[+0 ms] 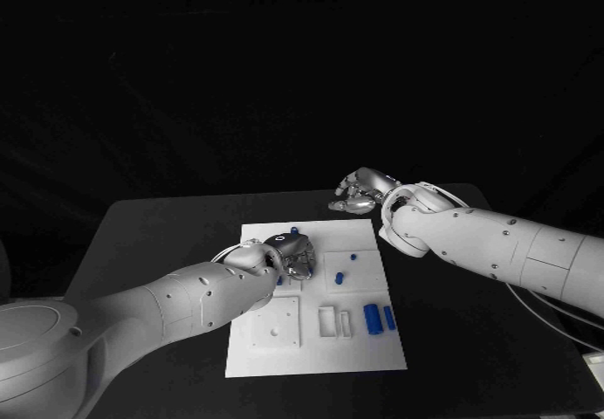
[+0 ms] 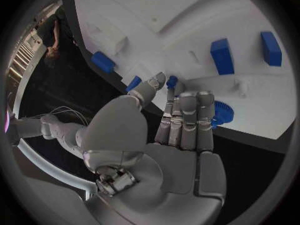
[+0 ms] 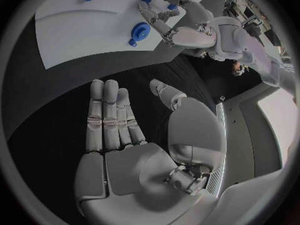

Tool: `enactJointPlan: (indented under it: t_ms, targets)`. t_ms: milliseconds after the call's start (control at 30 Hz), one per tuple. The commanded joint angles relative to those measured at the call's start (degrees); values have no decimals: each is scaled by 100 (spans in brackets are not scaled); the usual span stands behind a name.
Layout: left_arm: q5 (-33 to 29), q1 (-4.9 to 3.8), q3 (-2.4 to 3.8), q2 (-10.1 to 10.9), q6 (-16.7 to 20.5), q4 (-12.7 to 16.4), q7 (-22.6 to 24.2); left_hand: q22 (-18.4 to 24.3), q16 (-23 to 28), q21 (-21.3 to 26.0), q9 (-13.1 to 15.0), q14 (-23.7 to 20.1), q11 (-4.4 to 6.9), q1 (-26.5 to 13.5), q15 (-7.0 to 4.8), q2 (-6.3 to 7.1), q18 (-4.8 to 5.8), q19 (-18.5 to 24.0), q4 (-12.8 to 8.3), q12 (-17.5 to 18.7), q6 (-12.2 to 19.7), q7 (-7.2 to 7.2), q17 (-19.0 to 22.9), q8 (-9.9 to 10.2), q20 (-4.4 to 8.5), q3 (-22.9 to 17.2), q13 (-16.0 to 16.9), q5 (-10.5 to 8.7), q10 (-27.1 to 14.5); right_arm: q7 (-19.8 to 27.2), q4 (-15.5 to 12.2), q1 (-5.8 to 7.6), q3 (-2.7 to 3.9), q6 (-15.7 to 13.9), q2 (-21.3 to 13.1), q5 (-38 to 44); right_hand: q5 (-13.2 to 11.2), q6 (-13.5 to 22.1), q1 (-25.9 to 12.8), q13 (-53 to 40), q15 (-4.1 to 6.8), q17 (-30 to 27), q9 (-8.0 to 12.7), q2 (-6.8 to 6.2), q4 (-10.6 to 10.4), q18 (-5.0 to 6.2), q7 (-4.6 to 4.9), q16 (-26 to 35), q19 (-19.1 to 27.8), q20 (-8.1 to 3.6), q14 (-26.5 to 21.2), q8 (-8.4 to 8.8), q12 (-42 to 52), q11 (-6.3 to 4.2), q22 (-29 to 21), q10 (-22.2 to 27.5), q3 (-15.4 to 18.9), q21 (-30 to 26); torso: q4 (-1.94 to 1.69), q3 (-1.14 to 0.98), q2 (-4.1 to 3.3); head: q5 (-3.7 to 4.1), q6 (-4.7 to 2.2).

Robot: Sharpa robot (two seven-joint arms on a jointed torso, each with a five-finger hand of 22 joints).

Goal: Assemble the parts on the task board

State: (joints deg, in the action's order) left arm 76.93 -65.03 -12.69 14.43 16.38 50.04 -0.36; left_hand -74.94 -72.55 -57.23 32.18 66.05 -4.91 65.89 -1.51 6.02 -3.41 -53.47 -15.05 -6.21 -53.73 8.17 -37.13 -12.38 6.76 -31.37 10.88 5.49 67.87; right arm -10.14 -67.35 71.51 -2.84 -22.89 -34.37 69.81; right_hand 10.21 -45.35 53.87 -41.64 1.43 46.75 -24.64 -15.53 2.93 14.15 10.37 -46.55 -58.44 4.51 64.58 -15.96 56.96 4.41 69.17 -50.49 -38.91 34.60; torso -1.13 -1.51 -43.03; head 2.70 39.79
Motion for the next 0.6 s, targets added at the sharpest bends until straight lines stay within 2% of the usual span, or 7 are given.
enactJointPlan:
  t_ms: [33,600]
  targets:
    - [46,16,-9,-23,-199,-8,-24,-98,-42,-29,-11,54,2,-10,-9,-68,-440,-33,-25,-29,-53,-10,-6,-40,22,4,1,-1,33,49,-2,-1,3,66,8,9,7,6,-26,9,1,10,-3,30,20,85,38,29,-3,32,25,-39,28,4,9,46,14,-30,-1,1,0,4,1]
    - [86,22,-21,-84,-341,-146,-59,-100,-95,-59,-24,94,33,-8,-39,-149,-442,-70,-24,-68,-103,-29,-23,-68,47,-4,20,12,108,49,1,-1,3,67,15,5,8,3,-26,16,1,15,-3,30,20,85,37,35,-4,32,27,-42,32,4,10,47,15,-34,3,-2,-1,11,14]
